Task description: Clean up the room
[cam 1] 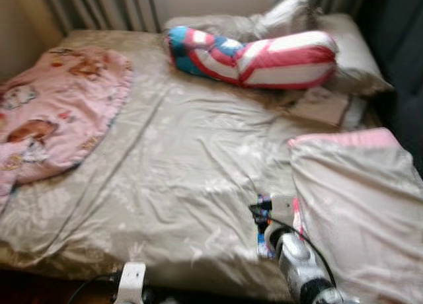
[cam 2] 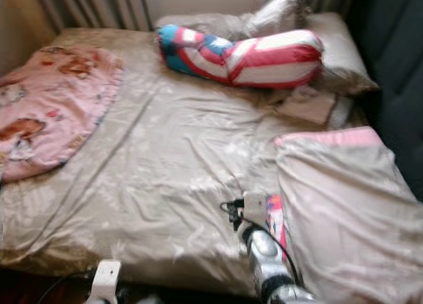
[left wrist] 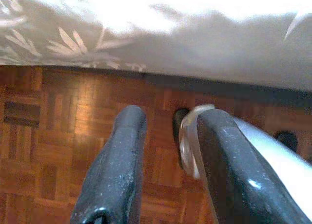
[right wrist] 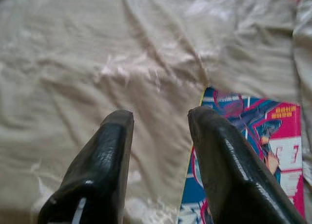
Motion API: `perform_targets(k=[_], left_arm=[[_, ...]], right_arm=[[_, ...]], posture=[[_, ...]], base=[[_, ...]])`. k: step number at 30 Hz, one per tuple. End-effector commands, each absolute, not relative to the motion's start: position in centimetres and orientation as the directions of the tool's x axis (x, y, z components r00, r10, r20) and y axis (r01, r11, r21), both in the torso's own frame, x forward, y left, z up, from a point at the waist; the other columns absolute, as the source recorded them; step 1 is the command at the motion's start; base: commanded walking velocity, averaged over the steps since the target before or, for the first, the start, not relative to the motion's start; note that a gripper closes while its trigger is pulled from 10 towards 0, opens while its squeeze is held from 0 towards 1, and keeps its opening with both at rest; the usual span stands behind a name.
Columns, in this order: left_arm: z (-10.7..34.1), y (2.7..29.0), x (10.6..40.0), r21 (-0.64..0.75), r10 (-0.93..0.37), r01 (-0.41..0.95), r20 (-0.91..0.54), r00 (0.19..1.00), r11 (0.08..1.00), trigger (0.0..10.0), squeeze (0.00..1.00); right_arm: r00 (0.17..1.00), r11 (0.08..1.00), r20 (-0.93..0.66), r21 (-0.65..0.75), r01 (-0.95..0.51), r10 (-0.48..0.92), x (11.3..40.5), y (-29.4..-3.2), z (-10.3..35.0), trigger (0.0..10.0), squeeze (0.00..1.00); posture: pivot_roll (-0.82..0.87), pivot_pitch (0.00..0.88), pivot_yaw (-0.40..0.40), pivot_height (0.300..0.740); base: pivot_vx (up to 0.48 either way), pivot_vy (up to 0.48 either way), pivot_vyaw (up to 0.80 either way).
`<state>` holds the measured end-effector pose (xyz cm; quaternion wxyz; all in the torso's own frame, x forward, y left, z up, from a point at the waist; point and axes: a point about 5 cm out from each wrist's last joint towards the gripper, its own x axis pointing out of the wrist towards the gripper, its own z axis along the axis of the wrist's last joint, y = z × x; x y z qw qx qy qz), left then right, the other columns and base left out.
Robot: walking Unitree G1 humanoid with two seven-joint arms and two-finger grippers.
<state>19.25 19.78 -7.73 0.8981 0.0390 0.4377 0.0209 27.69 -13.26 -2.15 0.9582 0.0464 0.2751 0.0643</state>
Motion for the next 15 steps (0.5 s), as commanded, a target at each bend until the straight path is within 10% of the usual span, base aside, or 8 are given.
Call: perform_targets(k=[1,15], left_arm=[[-8.1,19.5,18.6,0.077,0.070,-0.013,-0.803,0.592,0.997,10.0,0.00],[-8.4,19.5,18.1,0.072,0.071,-0.020,-0.815,0.576,0.997,10.0,0.00]], right_arm=[[0.786,0.991,-0.605,0.103,-0.083,0.129,25.9,-13.9,-3.8,10.0,0.00],[0.621,0.993,-0.783,0.047,0.109,-0.031,20.3,-17.6,-7.5,10.0,0.00]], posture=[[-0.01,0.000,-0.043,0.740],[-0.03,0.000,-0.031,0.740]], base=[[0.000,0.000,0.00],[0.000,0.000,0.00]])
